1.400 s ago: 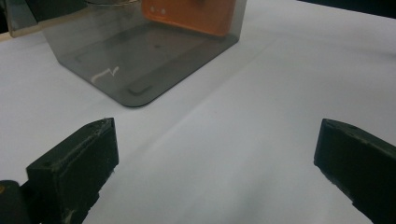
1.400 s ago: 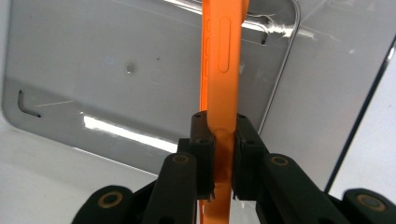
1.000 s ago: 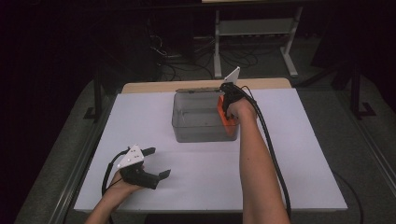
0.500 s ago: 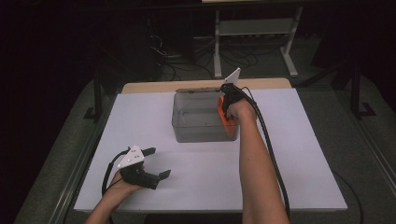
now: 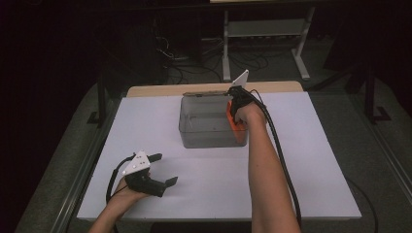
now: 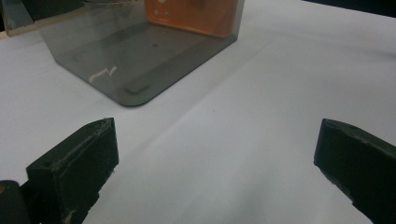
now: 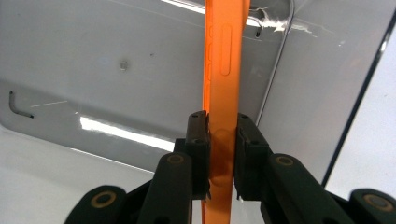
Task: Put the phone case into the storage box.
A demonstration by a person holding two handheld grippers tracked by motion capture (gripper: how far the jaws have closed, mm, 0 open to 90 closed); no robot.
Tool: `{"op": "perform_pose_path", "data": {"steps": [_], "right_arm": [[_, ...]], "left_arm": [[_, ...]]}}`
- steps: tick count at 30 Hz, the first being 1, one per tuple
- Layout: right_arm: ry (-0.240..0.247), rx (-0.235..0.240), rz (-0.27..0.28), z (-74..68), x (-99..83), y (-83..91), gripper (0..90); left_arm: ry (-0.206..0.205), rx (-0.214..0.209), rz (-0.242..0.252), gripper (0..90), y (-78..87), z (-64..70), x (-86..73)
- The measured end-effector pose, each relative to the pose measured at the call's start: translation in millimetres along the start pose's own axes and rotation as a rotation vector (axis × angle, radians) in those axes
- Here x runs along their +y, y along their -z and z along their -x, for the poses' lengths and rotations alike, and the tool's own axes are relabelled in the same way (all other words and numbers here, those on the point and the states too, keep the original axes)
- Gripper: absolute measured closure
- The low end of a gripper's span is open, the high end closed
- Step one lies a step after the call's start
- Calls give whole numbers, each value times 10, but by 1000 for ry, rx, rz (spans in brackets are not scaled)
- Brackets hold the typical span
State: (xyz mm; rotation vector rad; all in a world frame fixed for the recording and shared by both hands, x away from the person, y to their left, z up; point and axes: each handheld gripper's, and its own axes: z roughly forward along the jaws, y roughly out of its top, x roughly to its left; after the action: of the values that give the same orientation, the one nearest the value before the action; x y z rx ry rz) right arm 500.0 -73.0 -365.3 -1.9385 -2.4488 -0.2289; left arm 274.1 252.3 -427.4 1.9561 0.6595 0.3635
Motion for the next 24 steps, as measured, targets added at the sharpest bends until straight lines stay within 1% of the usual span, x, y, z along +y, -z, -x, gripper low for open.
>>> {"op": "perform_pose_path", "data": {"steps": [12, 24], "right_arm": [[20, -23, 10, -58, 28, 76, 764], [22, -37, 25, -35, 34, 169, 763]], "left_arm": [[-1, 2, 1, 0, 6, -5, 2], [-5, 0, -1, 0, 1, -3, 4]]}}
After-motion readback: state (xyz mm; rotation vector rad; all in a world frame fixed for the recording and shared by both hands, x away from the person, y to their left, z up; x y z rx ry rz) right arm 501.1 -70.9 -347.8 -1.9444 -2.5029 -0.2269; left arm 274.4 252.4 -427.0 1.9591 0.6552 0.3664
